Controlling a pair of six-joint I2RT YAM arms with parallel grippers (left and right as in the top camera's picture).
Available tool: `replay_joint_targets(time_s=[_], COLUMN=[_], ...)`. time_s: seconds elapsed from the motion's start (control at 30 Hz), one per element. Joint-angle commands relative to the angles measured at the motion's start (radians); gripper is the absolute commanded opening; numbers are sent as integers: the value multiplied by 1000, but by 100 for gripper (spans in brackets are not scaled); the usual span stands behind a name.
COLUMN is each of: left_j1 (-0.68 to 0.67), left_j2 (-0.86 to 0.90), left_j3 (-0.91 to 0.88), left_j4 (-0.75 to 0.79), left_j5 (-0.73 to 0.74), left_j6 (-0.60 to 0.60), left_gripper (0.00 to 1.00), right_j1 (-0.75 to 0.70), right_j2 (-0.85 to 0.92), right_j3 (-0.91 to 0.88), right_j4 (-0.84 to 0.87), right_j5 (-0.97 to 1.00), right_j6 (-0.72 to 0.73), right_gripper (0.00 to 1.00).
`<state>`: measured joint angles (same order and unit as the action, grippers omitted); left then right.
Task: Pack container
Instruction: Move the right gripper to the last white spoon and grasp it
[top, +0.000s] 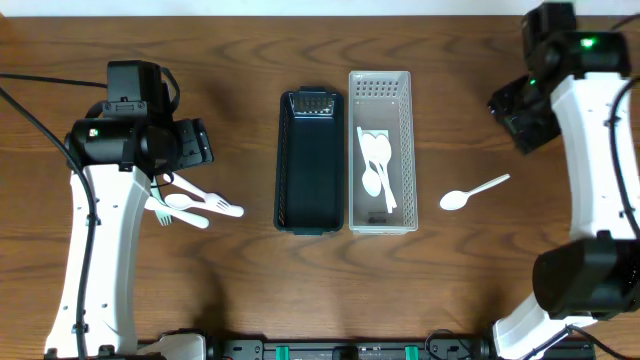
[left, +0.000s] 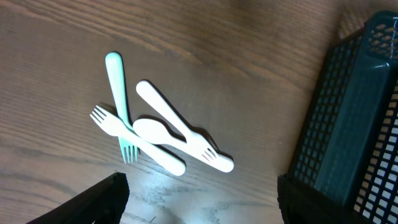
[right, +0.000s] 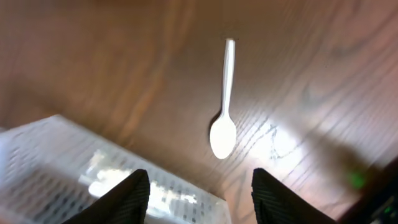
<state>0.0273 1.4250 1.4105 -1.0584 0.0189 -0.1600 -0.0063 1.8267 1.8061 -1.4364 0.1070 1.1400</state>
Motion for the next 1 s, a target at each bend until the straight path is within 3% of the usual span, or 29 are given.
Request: replay_joint_targets(time_s=[0.0, 0.17, 0.37, 0.97], left_j1=[0, 0, 0, 0], left_j2=[6, 6, 6, 6], left_j3=[1, 1, 1, 1], left_j4=[-3, -3, -3, -3], left_j5=[-2, -2, -2, -2], left_j6=[1, 1, 1, 1], left_gripper=[80, 79, 79, 79], right_j1=[0, 0, 0, 1], right_j2=[10, 10, 10, 10], right_j3=[-138, -345, -480, -718], right_j4=[87, 286, 401, 667], right_j5=[13, 1, -10, -10], right_j6=[137, 150, 150, 149], right_gripper=[55, 57, 58, 70])
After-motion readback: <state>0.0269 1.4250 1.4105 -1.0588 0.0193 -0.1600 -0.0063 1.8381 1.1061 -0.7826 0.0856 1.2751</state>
